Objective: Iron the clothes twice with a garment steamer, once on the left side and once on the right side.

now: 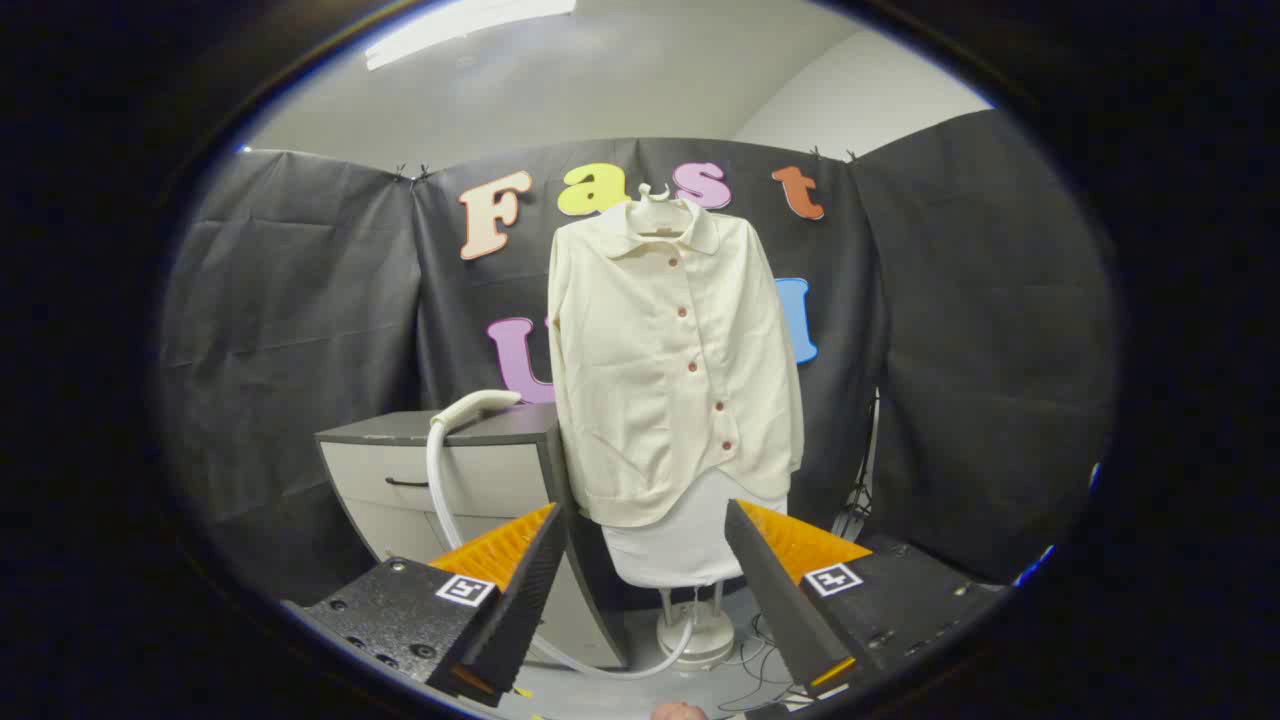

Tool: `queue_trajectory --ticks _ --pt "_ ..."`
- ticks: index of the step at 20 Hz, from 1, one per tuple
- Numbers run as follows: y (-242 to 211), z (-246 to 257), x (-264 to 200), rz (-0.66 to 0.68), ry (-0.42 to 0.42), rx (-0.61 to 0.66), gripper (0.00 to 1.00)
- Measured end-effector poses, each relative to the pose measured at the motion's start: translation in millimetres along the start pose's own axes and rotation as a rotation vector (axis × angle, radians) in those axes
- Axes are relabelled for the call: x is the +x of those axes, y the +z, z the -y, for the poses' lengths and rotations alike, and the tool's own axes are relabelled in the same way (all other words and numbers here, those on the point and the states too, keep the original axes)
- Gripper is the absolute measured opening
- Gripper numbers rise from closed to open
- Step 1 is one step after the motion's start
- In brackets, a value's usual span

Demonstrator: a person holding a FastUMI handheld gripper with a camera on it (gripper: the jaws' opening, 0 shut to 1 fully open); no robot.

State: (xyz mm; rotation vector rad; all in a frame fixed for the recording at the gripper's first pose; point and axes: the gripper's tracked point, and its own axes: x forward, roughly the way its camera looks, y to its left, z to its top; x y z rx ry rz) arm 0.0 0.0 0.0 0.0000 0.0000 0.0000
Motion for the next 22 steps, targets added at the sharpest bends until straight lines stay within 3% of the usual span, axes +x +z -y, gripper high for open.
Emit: queue_trajectory --ticks 12,22 --pt "-6.7 0.1 17.4 -0.022 0.002 0.009 0.97" --pt "-15.1 -44.8 46.7 -0.077 0.058 -0.02 0.97"
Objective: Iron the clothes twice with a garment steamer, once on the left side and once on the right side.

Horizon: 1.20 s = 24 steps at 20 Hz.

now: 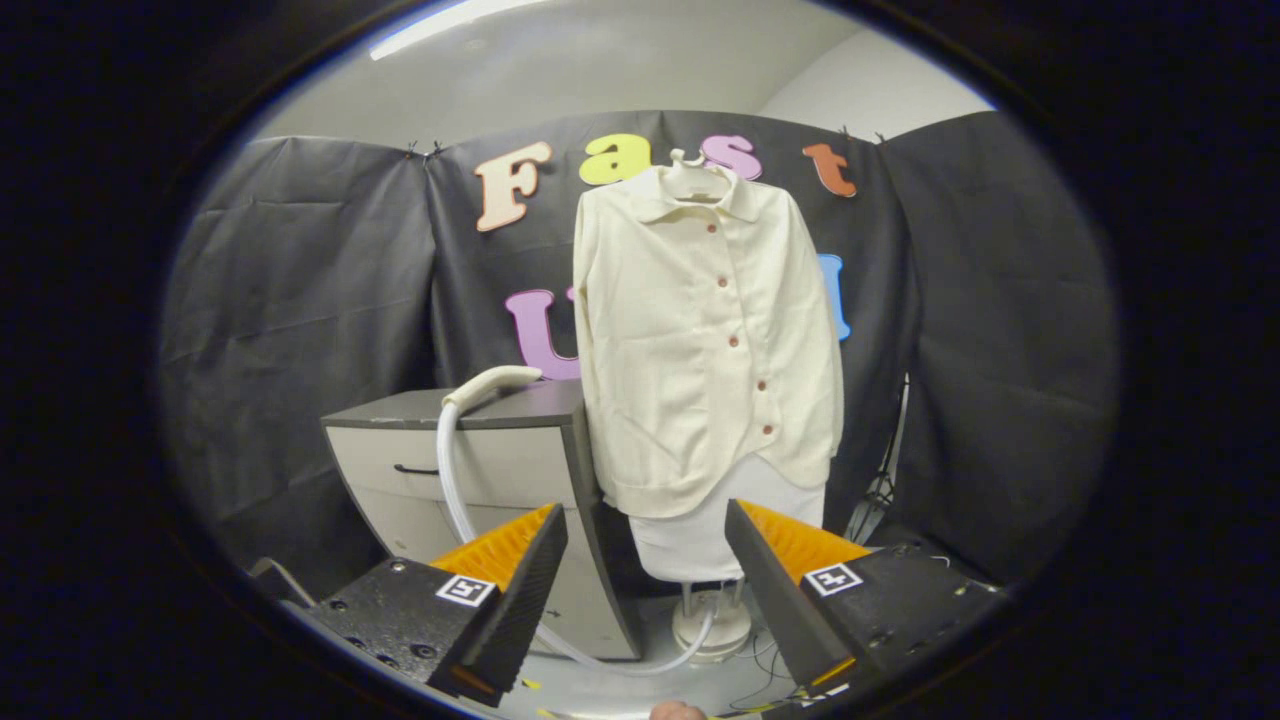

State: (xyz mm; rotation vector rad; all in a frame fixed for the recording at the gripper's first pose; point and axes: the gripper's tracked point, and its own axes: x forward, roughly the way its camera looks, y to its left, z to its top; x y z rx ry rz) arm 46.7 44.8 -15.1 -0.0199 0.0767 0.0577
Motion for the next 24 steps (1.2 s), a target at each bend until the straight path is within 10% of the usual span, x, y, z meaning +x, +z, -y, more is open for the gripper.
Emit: queue_trajectory --ticks 24 --pt "71.0 -248.0 156.2 0.07 0.225 -0.109 0.99"
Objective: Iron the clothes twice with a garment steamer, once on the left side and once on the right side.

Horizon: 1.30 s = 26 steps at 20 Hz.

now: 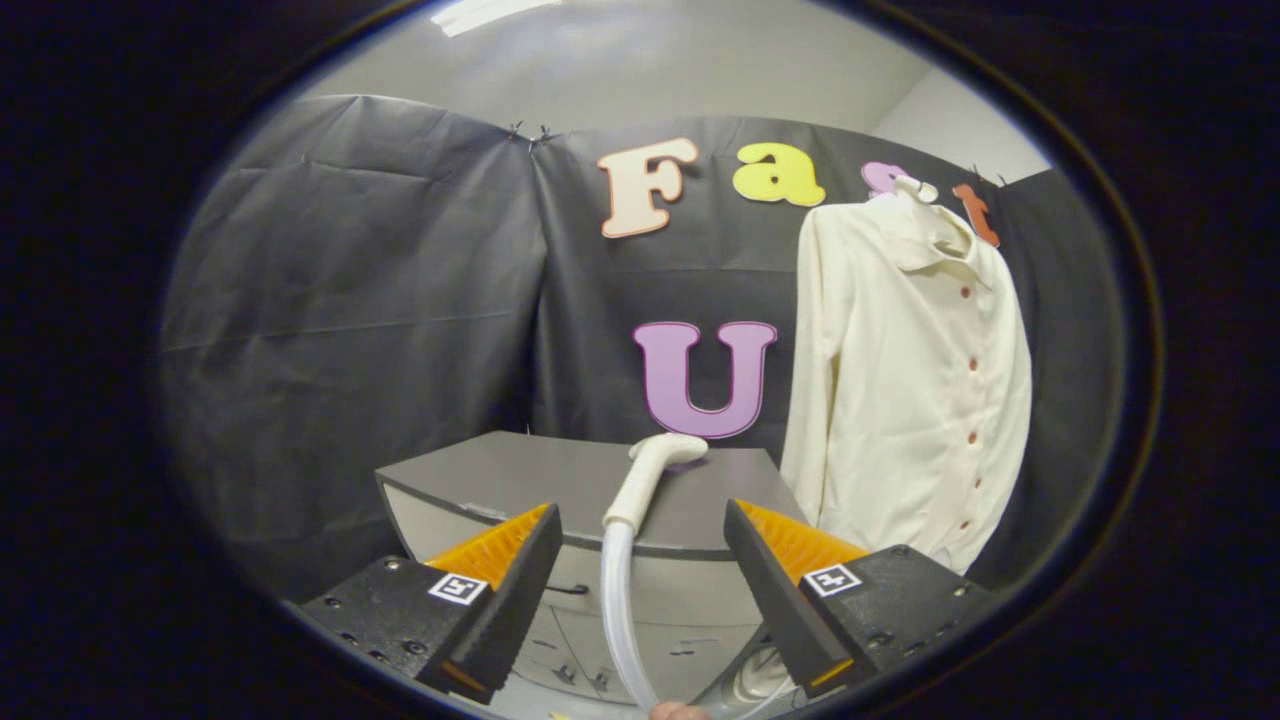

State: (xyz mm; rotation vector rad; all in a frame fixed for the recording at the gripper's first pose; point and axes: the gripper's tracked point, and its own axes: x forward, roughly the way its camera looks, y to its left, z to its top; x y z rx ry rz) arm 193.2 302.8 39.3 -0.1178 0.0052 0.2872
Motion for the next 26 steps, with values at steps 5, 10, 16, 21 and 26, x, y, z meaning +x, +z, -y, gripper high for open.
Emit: queue_trajectory --ticks 5,10,16,21,26 --pt "3.9 -5.6 70.3 -0.062 -0.03 0.025 0.99" --pt "-25.6 7.2 140.1 -0.22 -0.103 0.084 0.99" --pt "-57.0 19.6 194.5 -0.396 -0.157 0.121 0.88" --pt "-83.8 17.5 206.5 -0.549 -0.15 0.169 0.48" --pt "-68.8 13.9 205.9 -0.493 -0.134 0.214 0.34"
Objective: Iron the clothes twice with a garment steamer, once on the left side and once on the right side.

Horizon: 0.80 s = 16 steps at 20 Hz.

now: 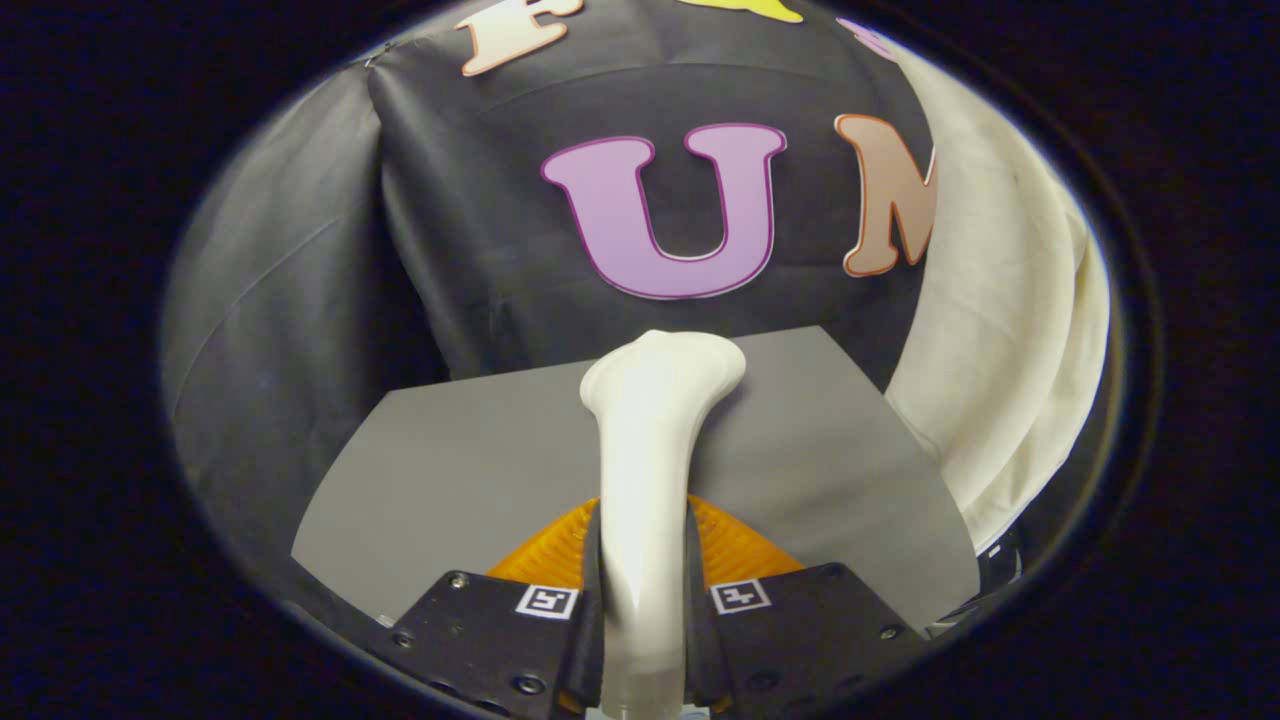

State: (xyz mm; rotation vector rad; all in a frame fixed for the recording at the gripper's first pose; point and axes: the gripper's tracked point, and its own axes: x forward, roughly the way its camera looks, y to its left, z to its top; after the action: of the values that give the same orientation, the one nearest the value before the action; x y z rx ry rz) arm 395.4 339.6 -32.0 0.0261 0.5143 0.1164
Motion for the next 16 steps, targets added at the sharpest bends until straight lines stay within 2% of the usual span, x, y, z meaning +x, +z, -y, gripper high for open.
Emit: queue_trajectory --ticks 2,5,10,16 --pt "-3.0 1.4 -7.9 0.019 0.022 -0.042 0.32" --pt "-23.1 9.7 -50.0 0.043 0.031 -0.044 0.31" --pt "-40.8 25.6 -119.0 0.121 0.102 -0.039 0.28" --pt "-5.6 51.2 -205.8 0.248 0.178 -0.025 0.27"
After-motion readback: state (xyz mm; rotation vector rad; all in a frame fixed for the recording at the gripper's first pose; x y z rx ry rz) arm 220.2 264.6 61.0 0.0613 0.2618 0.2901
